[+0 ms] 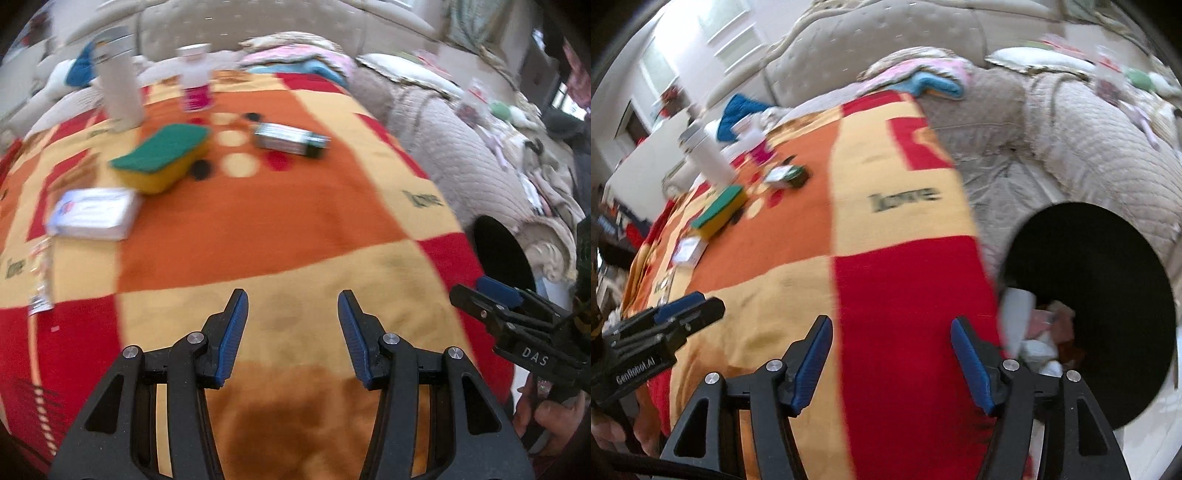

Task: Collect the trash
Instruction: 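Move the left tool toward the orange snack stick while the right tool approaches the white medicine box, then grasp the orange snack stick with the left tool while the right tool grasps the white medicine box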

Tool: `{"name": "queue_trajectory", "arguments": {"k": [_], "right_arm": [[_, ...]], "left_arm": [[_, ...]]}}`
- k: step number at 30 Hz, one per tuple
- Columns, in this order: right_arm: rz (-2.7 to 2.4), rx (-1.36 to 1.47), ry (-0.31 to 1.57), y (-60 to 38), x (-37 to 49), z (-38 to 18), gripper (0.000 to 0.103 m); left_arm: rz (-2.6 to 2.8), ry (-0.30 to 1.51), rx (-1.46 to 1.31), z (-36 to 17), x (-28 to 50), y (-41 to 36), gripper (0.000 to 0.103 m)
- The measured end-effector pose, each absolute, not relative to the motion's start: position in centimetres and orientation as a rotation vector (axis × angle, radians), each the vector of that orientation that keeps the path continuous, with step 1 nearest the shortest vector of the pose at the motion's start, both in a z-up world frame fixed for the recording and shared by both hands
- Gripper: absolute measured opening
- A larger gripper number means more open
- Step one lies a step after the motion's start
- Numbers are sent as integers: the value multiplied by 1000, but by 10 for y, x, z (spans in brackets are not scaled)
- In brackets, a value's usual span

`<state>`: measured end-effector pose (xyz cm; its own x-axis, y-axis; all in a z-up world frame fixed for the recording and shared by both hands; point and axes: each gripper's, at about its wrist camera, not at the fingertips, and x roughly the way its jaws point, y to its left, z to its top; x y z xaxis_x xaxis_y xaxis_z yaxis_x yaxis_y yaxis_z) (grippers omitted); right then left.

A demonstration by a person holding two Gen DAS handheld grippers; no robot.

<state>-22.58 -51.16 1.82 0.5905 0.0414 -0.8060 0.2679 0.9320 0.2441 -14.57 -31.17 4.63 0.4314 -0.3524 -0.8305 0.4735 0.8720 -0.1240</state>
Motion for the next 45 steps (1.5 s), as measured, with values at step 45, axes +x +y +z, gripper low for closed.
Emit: {"name": "queue_trajectory", "arguments": {"k": [45], "right_arm": [[505,54,1036,-279,29,11,71]], "left_arm": [[-188,1046,-87,20,-38,-99,49]]}}
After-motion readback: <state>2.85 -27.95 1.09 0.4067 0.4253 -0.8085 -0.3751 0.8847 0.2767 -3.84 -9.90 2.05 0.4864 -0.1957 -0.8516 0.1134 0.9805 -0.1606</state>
